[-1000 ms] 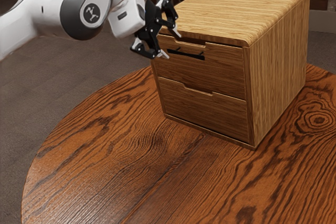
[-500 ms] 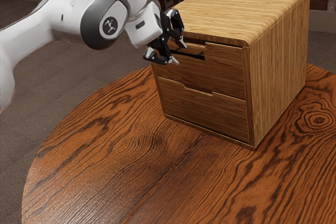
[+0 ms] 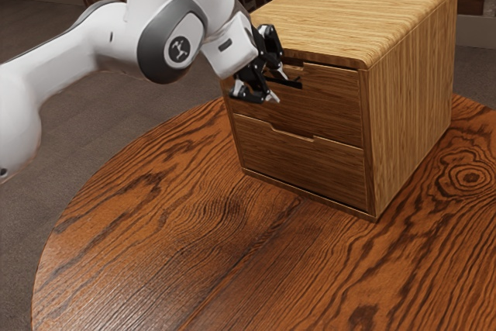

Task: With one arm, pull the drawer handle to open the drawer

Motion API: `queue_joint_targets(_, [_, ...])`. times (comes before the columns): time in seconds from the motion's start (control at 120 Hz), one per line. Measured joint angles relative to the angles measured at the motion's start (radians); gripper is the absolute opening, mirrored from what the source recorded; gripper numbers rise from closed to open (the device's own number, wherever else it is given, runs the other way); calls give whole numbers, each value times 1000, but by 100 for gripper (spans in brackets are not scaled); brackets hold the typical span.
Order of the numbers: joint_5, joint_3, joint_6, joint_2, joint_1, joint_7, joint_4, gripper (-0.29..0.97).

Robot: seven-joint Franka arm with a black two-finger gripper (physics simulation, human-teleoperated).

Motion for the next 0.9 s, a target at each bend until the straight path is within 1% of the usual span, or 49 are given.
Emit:
queue_joint_targets(0.125, [-1, 3, 4, -4, 2, -17, -5, 12])
queue_joint_targets(0.283, [0, 3, 5, -16, 2, -36, -26, 3])
queue_joint_targets(0.442, [3, 1, 5, -88, 1, -53, -98, -5])
queue_joint_targets(0.9, [8, -6, 12, -303, 15, -92, -349, -10])
